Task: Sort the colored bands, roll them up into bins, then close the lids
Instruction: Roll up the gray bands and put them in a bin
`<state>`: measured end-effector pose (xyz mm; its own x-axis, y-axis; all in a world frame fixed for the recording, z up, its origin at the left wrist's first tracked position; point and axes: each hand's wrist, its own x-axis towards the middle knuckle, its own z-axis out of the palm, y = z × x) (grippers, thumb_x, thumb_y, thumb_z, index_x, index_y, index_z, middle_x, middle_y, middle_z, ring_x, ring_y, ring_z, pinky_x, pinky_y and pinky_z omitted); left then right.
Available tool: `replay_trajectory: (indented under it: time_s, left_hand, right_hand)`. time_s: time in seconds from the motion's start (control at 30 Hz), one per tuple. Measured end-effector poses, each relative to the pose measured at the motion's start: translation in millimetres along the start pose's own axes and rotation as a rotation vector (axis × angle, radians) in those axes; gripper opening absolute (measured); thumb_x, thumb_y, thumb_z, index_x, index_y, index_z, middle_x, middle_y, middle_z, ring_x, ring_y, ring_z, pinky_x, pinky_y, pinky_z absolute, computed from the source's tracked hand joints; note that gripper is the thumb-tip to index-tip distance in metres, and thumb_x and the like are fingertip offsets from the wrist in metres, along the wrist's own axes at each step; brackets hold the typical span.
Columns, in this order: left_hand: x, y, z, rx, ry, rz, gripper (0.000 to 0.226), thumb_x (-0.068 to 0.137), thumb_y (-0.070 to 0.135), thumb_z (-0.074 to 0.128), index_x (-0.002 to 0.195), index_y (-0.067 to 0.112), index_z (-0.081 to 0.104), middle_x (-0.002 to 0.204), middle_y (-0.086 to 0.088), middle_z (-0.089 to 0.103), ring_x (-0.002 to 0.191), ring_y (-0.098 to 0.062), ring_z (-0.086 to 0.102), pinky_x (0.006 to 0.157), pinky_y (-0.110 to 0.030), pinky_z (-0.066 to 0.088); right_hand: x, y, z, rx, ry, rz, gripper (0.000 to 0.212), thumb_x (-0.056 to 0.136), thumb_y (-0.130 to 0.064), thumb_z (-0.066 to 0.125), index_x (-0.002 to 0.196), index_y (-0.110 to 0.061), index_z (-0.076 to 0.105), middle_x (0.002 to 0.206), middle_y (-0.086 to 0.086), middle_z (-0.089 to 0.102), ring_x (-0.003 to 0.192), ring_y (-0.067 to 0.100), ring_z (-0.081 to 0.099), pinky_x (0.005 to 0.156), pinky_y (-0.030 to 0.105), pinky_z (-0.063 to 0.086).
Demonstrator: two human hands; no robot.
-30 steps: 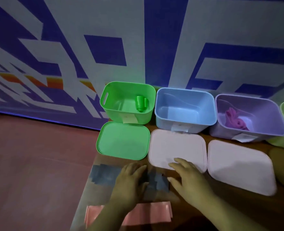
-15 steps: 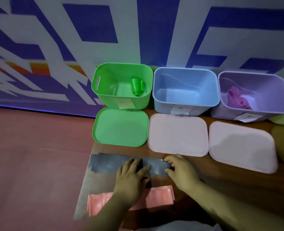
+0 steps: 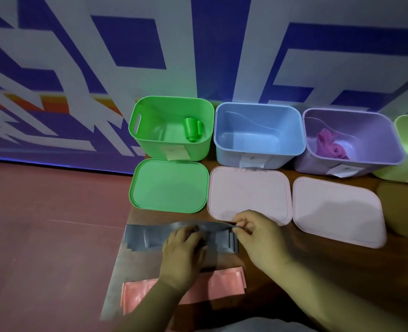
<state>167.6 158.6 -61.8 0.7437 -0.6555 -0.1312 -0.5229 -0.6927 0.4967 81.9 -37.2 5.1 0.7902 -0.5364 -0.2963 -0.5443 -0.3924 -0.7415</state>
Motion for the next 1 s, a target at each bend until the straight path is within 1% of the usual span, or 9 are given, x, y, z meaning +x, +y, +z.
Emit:
replay_trajectory:
  time_s: [0.1,0.2,0.3,0.4,0.5,0.6,0.77,0.9,1.0]
  left_hand:
    - [4.9,17.5,-18.0,-0.129,0.062,0.076,0.033,0.089,0.042,0.055,0.120,0.031,0.060,0.135,0.010,0.054,0.125,-0.013,0.049,0.102,-0.033,0.043]
    - [8.5,46.1,-42.9,-0.296,0.102,0.146,0.038,0.095,0.040,0.057,0.131,0.028,0.054,0.140,0.012,0.050,0.132,-0.003,0.041,0.109,-0.021,0.034]
    - [8.5,79.4,-67.4,-0.446,0.074,0.162,0.037,0.096,0.032,0.060,0.133,0.030,0.051,0.131,0.018,0.056,0.125,0.002,0.048,0.103,-0.018,0.040]
    - [5.7,111.6,-86.8,-0.627,0.008,0.158,0.024,0.094,0.020,0.065,0.116,0.028,0.057,0.102,0.014,0.067,0.100,-0.007,0.064,0.087,-0.026,0.051]
    - [0.5,132.5,-96.7,-0.727,0.042,0.162,0.015,0.092,0.006,0.065,0.096,0.020,0.064,0.083,0.007,0.068,0.077,-0.008,0.065,0.071,-0.020,0.050]
    - [-7.1,141.8,-100.8,-0.781,0.089,0.138,0.017,0.092,0.002,0.063,0.087,0.018,0.065,0.081,0.006,0.068,0.077,-0.010,0.064,0.071,-0.024,0.052]
    - [-21.3,145.8,-103.6,-0.866,0.073,0.054,0.023,0.093,0.002,0.063,0.088,0.024,0.065,0.084,0.003,0.068,0.080,-0.016,0.064,0.073,-0.039,0.055]
    - [-33.7,149.6,-114.2,-1.005,0.057,0.061,0.025,0.090,0.003,0.066,0.107,0.021,0.065,0.098,0.005,0.073,0.094,-0.013,0.069,0.082,-0.028,0.057]
    - [-36.2,145.2,-113.6,-1.034,0.152,0.021,0.028,0.088,-0.006,0.065,0.107,0.016,0.065,0.089,0.002,0.070,0.078,-0.006,0.066,0.069,-0.020,0.054]
  right_hand:
    - [-6.9,-22.6,-26.0,0.076,-0.059,-0.020,0.025,0.087,-0.012,0.070,0.094,-0.036,0.067,0.087,-0.018,0.067,0.084,-0.002,0.065,0.073,0.014,0.053]
    - [-15.8,-41.7,-50.6,0.158,-0.099,-0.103,0.036,0.088,-0.006,0.068,0.091,-0.042,0.066,0.089,-0.022,0.069,0.087,-0.001,0.066,0.076,0.012,0.052]
    - [-28.3,-56.9,-71.1,0.223,-0.089,-0.206,0.040,0.088,0.002,0.066,0.097,-0.037,0.068,0.095,-0.020,0.070,0.093,0.002,0.067,0.082,0.012,0.051]
    - [-40.7,-64.8,-90.6,0.237,-0.016,-0.303,0.036,0.087,0.001,0.067,0.100,-0.033,0.070,0.098,-0.016,0.072,0.096,0.006,0.069,0.085,0.016,0.053]
    - [-50.8,-65.5,-104.1,0.248,0.046,-0.297,0.036,0.085,-0.003,0.071,0.097,-0.037,0.069,0.100,-0.019,0.071,0.095,0.005,0.068,0.084,0.016,0.053]
    - [-59.4,-59.2,-110.2,0.279,0.075,-0.228,0.033,0.083,-0.005,0.074,0.097,-0.035,0.070,0.098,-0.020,0.070,0.093,0.005,0.068,0.081,0.019,0.055]
    - [-72.4,-55.9,-115.2,0.390,0.004,-0.161,0.027,0.084,-0.002,0.072,0.090,-0.029,0.072,0.090,-0.012,0.075,0.087,0.008,0.071,0.077,0.021,0.056]
    - [-73.4,-60.7,-109.2,0.375,-0.063,-0.149,0.024,0.083,-0.005,0.075,0.090,-0.028,0.075,0.089,-0.011,0.075,0.085,0.009,0.072,0.075,0.023,0.056]
    - [-70.4,-65.2,-100.8,0.359,-0.093,-0.163,0.024,0.082,-0.005,0.076,0.089,-0.028,0.076,0.087,-0.009,0.075,0.081,0.008,0.072,0.074,0.020,0.056]
